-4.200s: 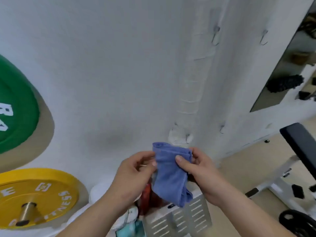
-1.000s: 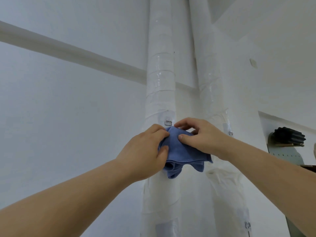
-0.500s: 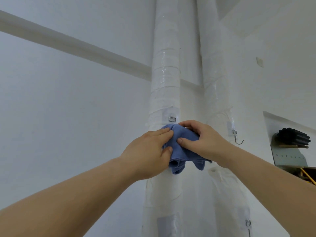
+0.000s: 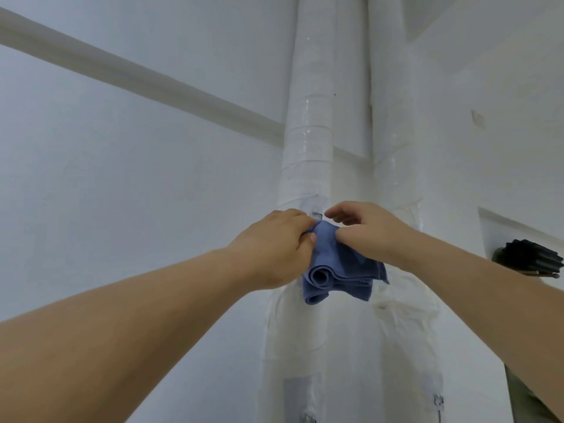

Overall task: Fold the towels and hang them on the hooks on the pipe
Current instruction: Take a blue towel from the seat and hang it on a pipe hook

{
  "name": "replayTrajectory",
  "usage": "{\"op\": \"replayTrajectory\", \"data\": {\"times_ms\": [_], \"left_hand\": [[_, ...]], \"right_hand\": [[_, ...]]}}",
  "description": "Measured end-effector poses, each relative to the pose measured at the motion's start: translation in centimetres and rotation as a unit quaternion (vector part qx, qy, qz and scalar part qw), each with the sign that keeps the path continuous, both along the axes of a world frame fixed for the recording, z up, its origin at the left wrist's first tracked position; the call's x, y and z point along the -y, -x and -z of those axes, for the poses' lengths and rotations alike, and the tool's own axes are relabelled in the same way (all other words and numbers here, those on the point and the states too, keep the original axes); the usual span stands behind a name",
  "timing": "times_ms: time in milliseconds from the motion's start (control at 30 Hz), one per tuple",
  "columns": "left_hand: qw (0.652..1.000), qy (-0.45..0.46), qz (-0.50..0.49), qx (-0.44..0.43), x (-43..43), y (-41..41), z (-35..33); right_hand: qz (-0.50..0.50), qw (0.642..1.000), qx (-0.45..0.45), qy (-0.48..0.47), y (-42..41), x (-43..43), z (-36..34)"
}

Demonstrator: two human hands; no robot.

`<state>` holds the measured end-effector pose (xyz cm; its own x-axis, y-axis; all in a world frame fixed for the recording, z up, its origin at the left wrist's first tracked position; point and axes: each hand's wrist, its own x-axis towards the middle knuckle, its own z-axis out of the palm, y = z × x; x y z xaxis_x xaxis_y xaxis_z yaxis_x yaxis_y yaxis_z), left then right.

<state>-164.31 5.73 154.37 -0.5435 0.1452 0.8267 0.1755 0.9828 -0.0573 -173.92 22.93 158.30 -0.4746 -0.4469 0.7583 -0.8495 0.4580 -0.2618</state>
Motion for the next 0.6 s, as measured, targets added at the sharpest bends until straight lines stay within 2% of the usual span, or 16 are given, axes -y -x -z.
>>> {"op": "replayTrajectory", "data": {"times_ms": [167,233,333,433,600], "left_hand": [[0.998,-0.033,-0.018,-0.052,0.4,-2.2,1.6],[0.996,-0.050,0.005,-0.077,0.7,-3.1,3.3],[0.990,-0.107,0.063,-0.070,0.7,-4.0,7.1],[0.981,-0.156,0.114,-0.018,-0.2,-4.6,12.3],[0.944,-0.225,0.194,0.146,-1.7,-5.9,23.7]], "right_hand": [[0.060,0.991,-0.110,0.043,-1.7,-0.8,1.8],[0.066,0.983,-0.152,0.075,-3.3,-1.2,4.0],[0.060,0.976,-0.167,0.122,-5.9,-1.5,9.2],[0.052,0.982,-0.118,0.140,-8.1,-2.3,15.6],[0.049,0.988,0.108,0.099,-10.5,-3.1,27.8]]}}
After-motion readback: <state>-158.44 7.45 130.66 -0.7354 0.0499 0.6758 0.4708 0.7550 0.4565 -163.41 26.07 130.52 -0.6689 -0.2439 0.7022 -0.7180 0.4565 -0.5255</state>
